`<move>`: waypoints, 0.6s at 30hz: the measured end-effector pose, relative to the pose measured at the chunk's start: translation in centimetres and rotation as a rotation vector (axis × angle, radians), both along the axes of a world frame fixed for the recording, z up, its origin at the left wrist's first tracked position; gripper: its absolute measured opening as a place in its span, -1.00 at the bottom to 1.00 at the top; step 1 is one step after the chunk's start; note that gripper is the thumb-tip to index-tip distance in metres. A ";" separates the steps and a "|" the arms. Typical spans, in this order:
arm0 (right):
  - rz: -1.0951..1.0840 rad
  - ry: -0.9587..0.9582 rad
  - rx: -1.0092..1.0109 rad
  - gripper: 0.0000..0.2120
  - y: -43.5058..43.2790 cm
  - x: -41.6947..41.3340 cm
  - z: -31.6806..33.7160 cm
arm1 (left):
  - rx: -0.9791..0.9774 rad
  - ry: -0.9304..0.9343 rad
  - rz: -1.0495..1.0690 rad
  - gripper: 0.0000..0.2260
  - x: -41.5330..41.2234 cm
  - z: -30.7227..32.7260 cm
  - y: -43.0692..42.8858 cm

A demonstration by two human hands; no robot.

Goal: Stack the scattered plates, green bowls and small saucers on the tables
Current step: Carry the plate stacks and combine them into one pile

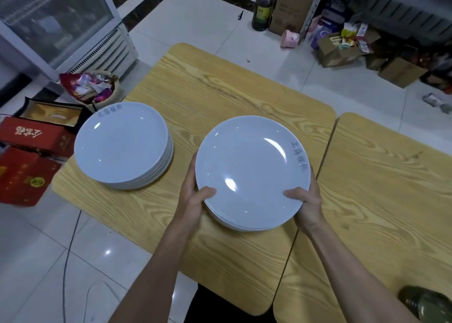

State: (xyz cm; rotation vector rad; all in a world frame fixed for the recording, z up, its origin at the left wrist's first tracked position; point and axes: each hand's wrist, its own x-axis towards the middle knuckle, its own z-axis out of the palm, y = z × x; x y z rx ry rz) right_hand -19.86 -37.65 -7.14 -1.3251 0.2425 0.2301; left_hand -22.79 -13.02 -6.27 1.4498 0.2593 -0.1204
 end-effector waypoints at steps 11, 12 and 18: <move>-0.142 -0.123 -0.058 -0.17 -2.5 -3.1 6.8 | -0.013 -0.178 -0.135 -0.26 0.6 5.1 -2.0; -0.172 -0.128 -0.077 -0.16 -2.9 -3.6 7.8 | -0.018 -0.189 -0.167 -0.26 0.8 5.8 -2.5; -0.403 -0.171 -0.176 -0.23 -6.7 -8.9 12.4 | -0.089 -0.214 -0.381 -0.30 0.6 10.1 -7.5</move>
